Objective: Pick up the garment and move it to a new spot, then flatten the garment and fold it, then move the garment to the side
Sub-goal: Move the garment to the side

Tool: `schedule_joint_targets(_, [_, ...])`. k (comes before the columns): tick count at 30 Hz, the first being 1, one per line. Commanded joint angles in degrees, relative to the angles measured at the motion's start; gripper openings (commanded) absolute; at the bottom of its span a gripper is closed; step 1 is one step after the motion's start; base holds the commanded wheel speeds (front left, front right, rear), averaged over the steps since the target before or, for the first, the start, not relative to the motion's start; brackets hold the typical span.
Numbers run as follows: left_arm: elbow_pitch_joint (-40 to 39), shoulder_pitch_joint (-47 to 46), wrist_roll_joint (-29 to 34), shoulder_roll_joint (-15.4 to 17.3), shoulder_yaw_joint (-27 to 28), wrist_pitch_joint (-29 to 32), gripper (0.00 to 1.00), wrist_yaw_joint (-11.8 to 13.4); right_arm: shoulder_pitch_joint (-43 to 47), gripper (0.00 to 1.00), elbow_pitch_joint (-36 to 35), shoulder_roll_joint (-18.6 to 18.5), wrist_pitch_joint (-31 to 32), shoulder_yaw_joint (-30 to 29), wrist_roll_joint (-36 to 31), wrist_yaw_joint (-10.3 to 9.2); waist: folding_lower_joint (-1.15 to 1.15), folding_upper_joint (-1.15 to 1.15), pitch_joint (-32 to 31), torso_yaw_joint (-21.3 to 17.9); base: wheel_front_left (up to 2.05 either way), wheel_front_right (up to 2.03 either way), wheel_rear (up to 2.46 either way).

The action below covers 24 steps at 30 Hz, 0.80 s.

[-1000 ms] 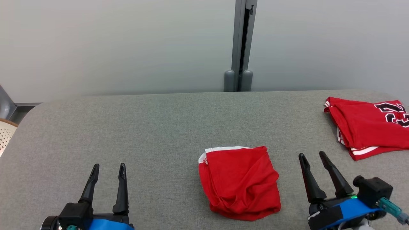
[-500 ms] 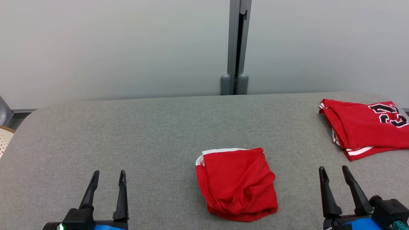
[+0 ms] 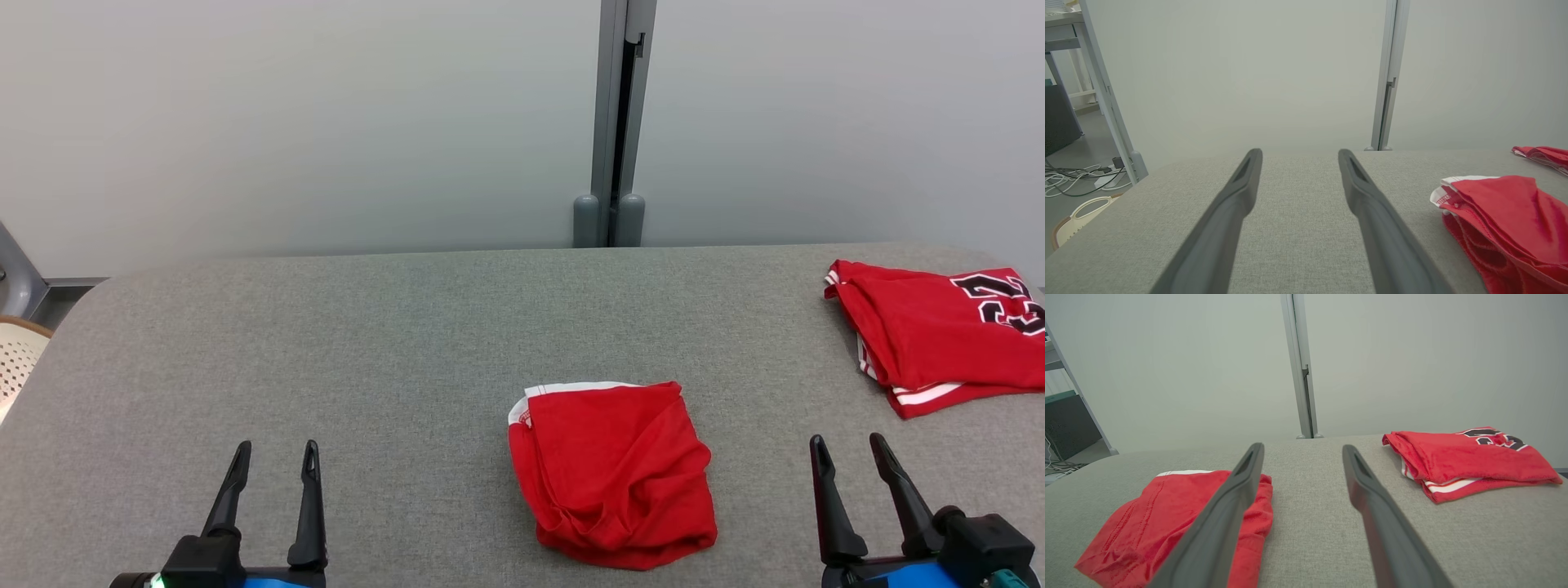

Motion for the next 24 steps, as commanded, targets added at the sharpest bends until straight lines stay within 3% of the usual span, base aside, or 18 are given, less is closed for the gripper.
schedule_joint_targets(1, [0.1, 0.67, -0.06, 0.33, 0.02, -0.26, 1.0, 0.15, 0.93, 1.0, 0.15, 0.18, -0.05, -0.15, -0.25, 0.0, 0.0, 0.0, -0.01, -0.02, 0.0, 0.0, 0.0])
schedule_joint_targets(24, [0.38, 0.66, -0.61, 0.7, -0.25, -0.26, 1.0, 0.46, 0.9, 1.0, 2.09, 0.32, 0.48, -0.22, 0.48, 0.0, 0.0, 0.0, -0.35, 0.53, 0.0, 0.0, 0.0])
